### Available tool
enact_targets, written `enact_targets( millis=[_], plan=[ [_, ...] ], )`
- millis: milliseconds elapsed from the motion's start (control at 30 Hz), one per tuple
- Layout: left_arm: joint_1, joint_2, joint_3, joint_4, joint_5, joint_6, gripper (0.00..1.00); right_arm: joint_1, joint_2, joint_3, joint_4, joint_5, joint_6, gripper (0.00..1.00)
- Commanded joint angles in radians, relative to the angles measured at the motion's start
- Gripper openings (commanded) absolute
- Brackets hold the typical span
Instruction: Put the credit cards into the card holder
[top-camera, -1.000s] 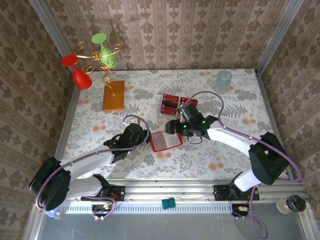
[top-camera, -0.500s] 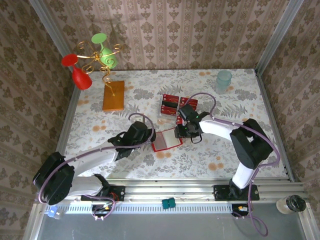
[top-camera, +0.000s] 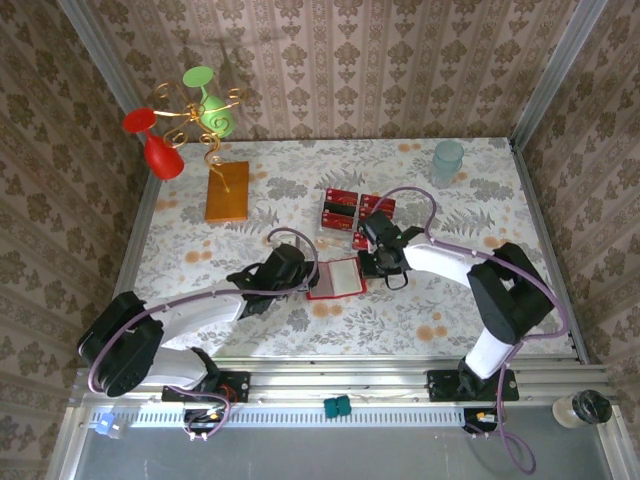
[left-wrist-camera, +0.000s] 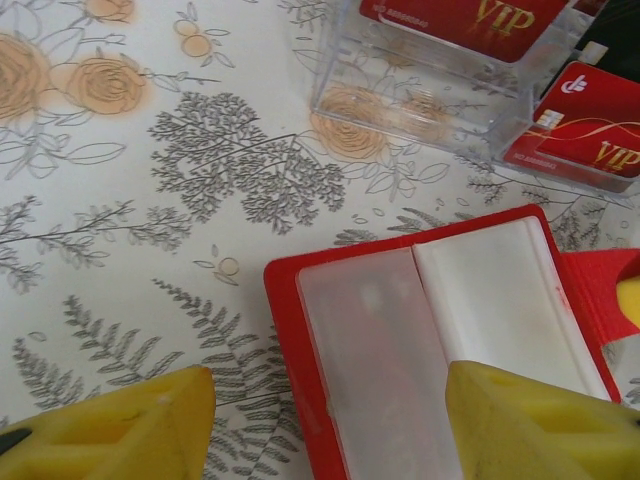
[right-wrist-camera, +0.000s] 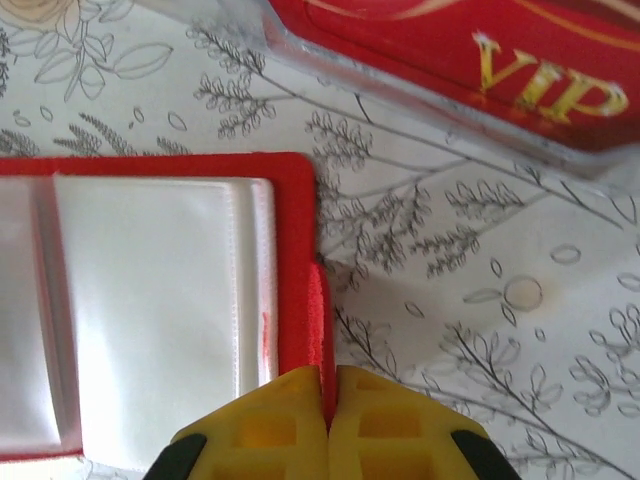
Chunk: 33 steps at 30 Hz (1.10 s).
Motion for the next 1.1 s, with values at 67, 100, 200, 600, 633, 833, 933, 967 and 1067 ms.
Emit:
enact_targets(
  millis=[67,100,200,600,633,833,933,967,1067],
  plan=[
    [-0.011,0.016,0.031,0.037,0.018,-0.008,0.63,-0.003,-0.109,-0.083,-0.019,0.005,0.031,0.0],
    [-0.012,0.018,0.03,0.039,0.017,-0.008,0.63,-0.002,-0.12,-0.095,-0.019,0.007,0.033,0.0],
    [-0.013,0.022,0.03,0.045,0.021,-0.009,0.63,-0.003,-0.159,-0.115,-0.035,0.013,0.029,0.0],
    [-0.015,0.016,0.034,0.039,0.021,-0.008,0.64,-0.091,-0.256,0.044,-0.174,0.002,-0.078,0.46],
    [-0.016,0.013,0.033,0.04,0.02,-0.008,0.64,-0.099,-0.254,0.065,-0.179,0.018,-0.094,0.51],
    [-0.015,-0.005,0.025,0.034,0.014,-0.006,0.64,-0.115,-0.222,0.187,-0.212,0.134,-0.191,1.0],
    [-0.015,-0.012,0.021,0.031,0.012,-0.004,0.64,-0.115,-0.222,0.204,-0.179,0.214,-0.203,1.0],
    [-0.014,-0.015,0.02,0.031,0.011,-0.004,0.64,-0.115,-0.227,0.209,-0.17,0.26,-0.177,1.0],
    [-0.015,-0.022,0.013,0.033,0.008,-0.007,0.64,-0.118,-0.231,0.217,-0.151,0.333,-0.184,1.0]
  ],
)
